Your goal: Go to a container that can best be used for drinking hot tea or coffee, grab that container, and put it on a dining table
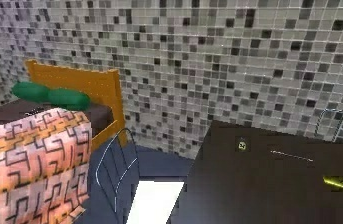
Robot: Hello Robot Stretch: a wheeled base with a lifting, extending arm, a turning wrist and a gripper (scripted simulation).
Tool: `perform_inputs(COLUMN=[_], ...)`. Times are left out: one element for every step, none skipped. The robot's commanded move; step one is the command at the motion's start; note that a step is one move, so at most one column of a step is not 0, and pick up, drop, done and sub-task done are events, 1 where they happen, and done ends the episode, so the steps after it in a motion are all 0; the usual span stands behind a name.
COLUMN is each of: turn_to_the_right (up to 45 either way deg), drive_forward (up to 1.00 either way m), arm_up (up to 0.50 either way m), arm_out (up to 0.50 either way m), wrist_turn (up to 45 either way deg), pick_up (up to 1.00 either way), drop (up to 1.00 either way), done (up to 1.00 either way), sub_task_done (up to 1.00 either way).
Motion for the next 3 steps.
perform_inputs(turn_to_the_right=[-45.0, -45.0, 45.0], drive_forward=[0.0, 0.0, 0.0], arm_up=[0.0, 0.0, 0.0], arm_out=[0.0, 0.0, 0.0], wrist_turn=[0.0, 0.0, 0.0], pick_up=[0.0, 0.0, 0.0], drop=[0.0, 0.0, 0.0], done=[0.0, 0.0, 0.0], sub_task_done=[0.0, 0.0, 0.0])
